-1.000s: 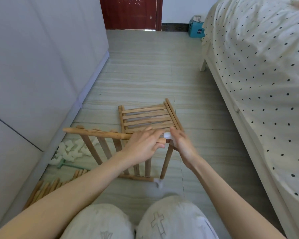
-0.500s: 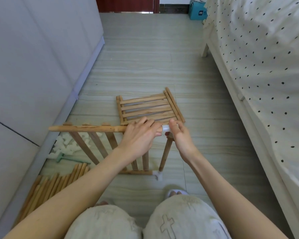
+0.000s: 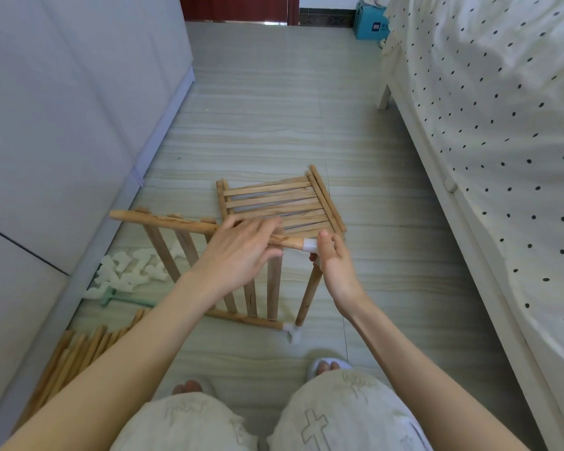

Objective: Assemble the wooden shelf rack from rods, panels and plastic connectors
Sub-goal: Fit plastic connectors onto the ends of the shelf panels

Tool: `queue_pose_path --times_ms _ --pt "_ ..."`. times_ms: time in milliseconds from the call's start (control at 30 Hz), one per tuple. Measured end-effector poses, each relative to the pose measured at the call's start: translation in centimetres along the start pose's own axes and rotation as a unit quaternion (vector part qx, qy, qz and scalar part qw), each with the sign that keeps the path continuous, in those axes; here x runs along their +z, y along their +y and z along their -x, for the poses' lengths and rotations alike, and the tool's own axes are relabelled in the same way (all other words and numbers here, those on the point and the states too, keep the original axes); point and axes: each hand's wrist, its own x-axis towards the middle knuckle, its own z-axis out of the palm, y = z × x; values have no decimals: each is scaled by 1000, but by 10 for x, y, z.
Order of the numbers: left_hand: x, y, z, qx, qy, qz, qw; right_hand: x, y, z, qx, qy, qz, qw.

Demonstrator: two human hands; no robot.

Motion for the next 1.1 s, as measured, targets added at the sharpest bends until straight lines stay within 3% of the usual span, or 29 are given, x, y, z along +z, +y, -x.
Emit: queue_pose_path --times_ms 133,267,467,733,1100 --pt "-6 -11 -3 11 -20 23 999 -3 5 0 25 -24 -6 999" --pt "-10 -22 -2 35 -96 40 994 -15 4 -10 132 -82 -58 986" --pt "1 -16 2 35 -3 3 999 -1 -18 -41 146 -96 -219 960" --pt "4 -10 3 34 58 16 998 10 -13 -47 159 -53 -230 959" --pt "7 -14 -4 28 39 23 999 13 -15 -60 168 -139 -160 963"
